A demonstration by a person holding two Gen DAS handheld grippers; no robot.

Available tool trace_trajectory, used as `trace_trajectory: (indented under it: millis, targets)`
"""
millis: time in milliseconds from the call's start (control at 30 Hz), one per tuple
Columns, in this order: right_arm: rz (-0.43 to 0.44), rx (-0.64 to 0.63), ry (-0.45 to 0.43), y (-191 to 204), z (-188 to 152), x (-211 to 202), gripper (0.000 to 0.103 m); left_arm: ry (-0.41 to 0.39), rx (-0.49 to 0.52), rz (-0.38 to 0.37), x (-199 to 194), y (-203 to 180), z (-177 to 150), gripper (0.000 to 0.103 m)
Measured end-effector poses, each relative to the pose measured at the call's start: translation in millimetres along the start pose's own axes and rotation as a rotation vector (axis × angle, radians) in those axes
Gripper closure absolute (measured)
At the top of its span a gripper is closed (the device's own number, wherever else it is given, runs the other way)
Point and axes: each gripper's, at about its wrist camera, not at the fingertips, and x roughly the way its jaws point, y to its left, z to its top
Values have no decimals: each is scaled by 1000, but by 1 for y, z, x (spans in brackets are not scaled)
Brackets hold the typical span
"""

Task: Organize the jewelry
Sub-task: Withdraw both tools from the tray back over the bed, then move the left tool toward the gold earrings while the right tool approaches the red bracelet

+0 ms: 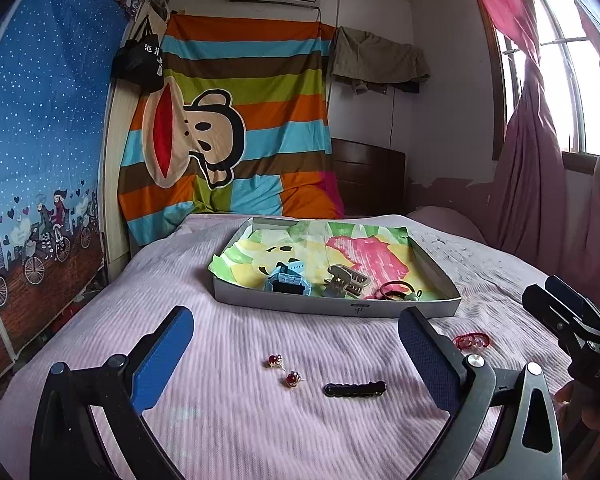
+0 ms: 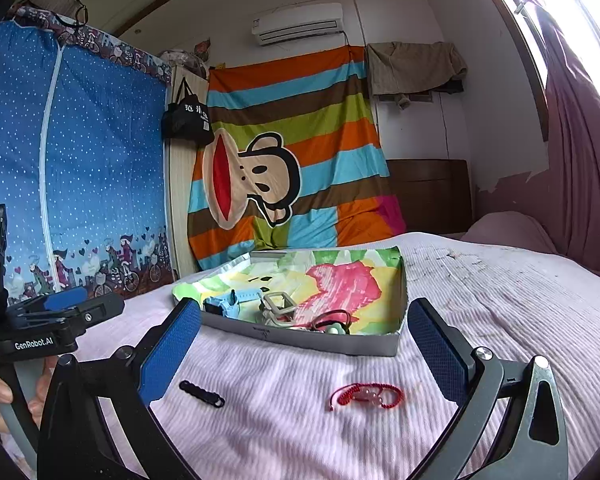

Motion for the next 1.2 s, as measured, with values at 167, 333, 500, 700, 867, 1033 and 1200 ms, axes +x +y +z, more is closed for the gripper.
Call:
trace_trajectory:
  millis: [167, 333, 500, 700, 867, 1033, 1200]
  targets:
    - [-15, 10, 22, -5, -8, -7, 1, 43, 18, -17, 1, -1, -9, 0]
    - [-36, 39, 79, -15, -22, 0, 1, 100, -1, -67, 6, 2, -14, 0]
    - [-35, 61, 132, -21, -31, 13, 1, 176, -3, -117, 17, 0, -21, 0]
    - [-22, 81, 186, -26, -40, 27, 2, 254, -8, -158, 31, -3, -27, 9]
    - [-19, 97, 212, -28, -44, 34, 2, 307, -20, -196, 40, -4, -31, 15]
    - [-17, 103, 234, -28, -47, 41, 2, 357, -36, -218, 49, -4, -35, 22]
    - [-15, 106, 248, -28, -50, 44, 2, 391, -72, -214, 56, 1, -37, 28]
